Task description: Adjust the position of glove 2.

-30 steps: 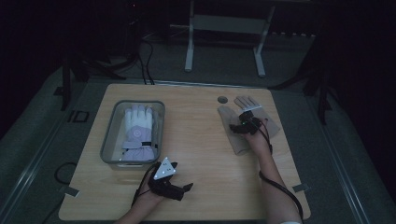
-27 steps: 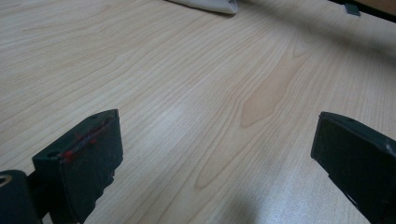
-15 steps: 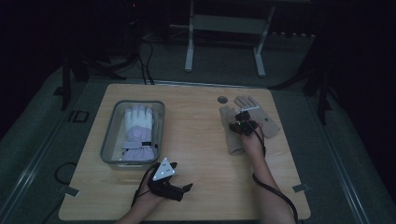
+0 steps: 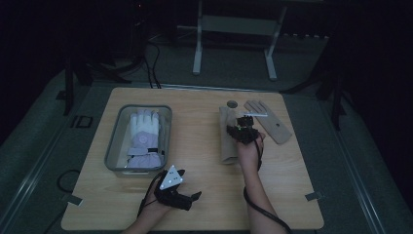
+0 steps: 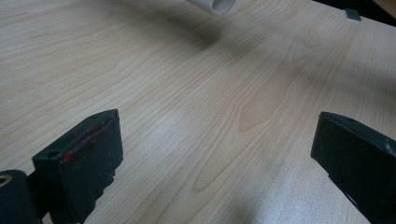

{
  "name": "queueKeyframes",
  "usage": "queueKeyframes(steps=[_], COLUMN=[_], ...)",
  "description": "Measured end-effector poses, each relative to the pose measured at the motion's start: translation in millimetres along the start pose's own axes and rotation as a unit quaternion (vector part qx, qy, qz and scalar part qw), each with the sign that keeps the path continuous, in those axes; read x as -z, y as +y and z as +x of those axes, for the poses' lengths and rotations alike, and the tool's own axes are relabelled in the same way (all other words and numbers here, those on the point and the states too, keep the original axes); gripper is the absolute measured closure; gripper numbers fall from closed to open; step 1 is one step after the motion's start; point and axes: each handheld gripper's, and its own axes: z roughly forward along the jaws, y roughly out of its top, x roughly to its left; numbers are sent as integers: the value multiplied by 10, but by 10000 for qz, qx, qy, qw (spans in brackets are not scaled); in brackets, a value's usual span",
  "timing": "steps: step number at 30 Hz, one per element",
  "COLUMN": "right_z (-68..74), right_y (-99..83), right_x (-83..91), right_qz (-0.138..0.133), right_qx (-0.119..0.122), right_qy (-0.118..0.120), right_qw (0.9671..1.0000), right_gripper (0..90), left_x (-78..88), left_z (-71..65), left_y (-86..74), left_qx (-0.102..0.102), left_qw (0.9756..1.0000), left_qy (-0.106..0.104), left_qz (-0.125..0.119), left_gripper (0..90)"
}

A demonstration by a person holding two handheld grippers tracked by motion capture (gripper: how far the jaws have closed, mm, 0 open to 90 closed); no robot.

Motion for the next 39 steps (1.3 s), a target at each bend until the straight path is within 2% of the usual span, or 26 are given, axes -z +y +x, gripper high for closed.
queueKeyframes(steps=[4,6,10,16,21,23,24,31,35,39], right_z=[168,189,277,244,197,188,200,229,249,246], right_y=[-102,-125,-295,-477,-599,-643,-656,-675,-696,-661], right_x=[34,27,-66,-220,-316,-338,-339,-362,-384,-376], right_qz=[-67,-79,34,251,399,374,354,289,227,319], right_qx=[-57,-63,-71,-56,-21,-23,50,511,661,736], right_qy=[37,42,23,-208,-308,-284,-324,-339,-319,-234], right_qw=[10000,9999,10000,9995,9987,9989,9988,9977,9970,9965], right_gripper=[799,799,797,795,765,756,746,602,469,394], left_x=[9,15,13,5,-3,-6,-6,-1,-1,4], left_z=[11,15,18,24,25,23,21,20,20,26], left_y=[3,5,3,-1,0,-2,-2,-1,1,1], left_qx=[9,35,35,28,26,-1,-19,10,22,36], left_qw=[10000,10000,10000,10000,10000,10000,10000,10000,10000,10000], left_qy=[10,22,56,46,28,7,17,0,-7,-1], left_qz=[-20,-32,-31,-8,13,24,26,7,-6,-12], left_gripper=[27,27,26,26,27,27,27,27,27,27])
